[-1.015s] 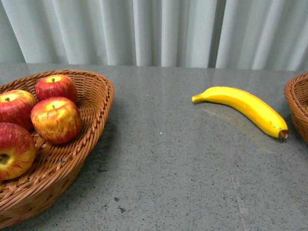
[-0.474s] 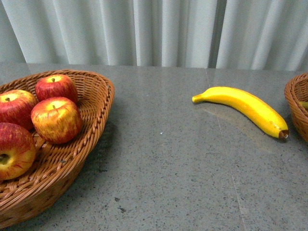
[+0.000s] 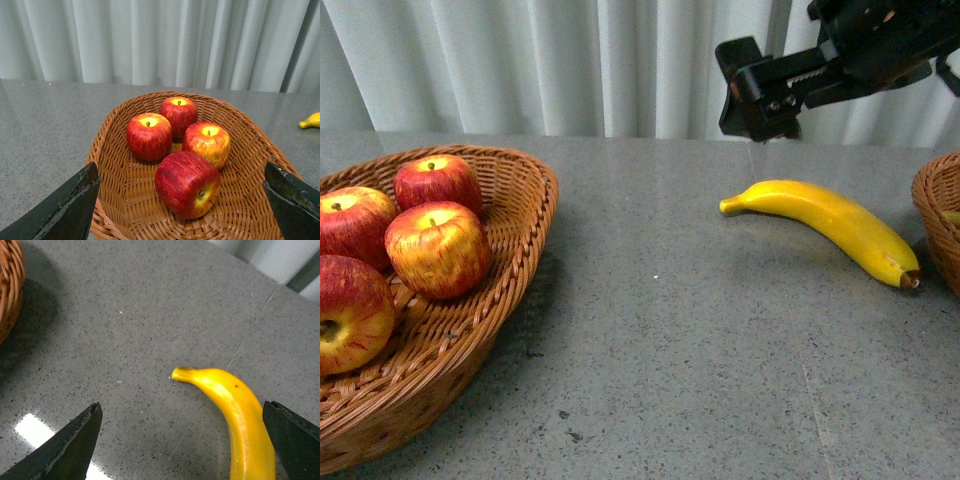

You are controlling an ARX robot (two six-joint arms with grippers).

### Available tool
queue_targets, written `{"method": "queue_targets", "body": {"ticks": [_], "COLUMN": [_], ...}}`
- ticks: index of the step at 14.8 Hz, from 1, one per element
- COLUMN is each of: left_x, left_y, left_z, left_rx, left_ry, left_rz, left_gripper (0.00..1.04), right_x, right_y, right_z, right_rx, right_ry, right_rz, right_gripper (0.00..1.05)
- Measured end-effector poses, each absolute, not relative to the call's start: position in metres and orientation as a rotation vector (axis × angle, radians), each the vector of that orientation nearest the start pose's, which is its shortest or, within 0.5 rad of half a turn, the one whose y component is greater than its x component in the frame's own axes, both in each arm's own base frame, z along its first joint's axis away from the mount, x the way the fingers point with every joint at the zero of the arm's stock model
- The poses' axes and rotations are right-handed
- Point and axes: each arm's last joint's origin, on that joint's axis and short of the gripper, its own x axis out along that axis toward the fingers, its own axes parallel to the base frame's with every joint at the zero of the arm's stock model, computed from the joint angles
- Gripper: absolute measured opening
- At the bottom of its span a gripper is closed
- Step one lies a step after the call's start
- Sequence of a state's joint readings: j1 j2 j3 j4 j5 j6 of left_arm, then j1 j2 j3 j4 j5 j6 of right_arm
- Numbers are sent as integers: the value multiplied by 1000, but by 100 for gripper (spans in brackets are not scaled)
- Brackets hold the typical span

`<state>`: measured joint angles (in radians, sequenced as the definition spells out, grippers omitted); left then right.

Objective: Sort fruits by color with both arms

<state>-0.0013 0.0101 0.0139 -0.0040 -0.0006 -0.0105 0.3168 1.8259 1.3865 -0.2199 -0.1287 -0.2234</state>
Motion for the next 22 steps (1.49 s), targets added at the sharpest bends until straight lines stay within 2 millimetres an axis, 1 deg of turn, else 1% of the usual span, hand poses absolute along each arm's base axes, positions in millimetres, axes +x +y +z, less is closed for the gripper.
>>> {"method": "queue_targets", "body": {"ticks": [3,4,5,6,8,10,13,20,21,22], "left_x": [97,97,97,97,97,97,97,97,97,97], "left_y": [0,0,0,0,0,0,0,0,0,0], "left_z": [167,167,167,167,167,167,167,167,167,167], "left_rx": [-10,-10,-10,-10,-10,-10,-10,-10,-10,-10], "left_ry": [0,0,0,0,0,0,0,0,0,0], "left_rz": [-1,-1,-1,-1,-1,-1,-1,-1,-1,-1], "left_gripper": [98,98,98,98,98,98,98,98,98,98], "right_x": [403,412,432,452,460,462,461,457,456,456], "right_y": [142,149,154,134,123,115,111,110,111,111], "right_z": [234,219,193,187,189,187,184,177,176,175], "right_rx": [-296,-324,-401,-462,-493,-527,-548,-614,-619,-624], "right_ry": [651,683,732,759,781,821,851,879,881,882], "right_rz": [484,473,451,405,382,381,385,391,395,400], "right_gripper": [98,98,98,98,98,98,98,98,97,88]}}
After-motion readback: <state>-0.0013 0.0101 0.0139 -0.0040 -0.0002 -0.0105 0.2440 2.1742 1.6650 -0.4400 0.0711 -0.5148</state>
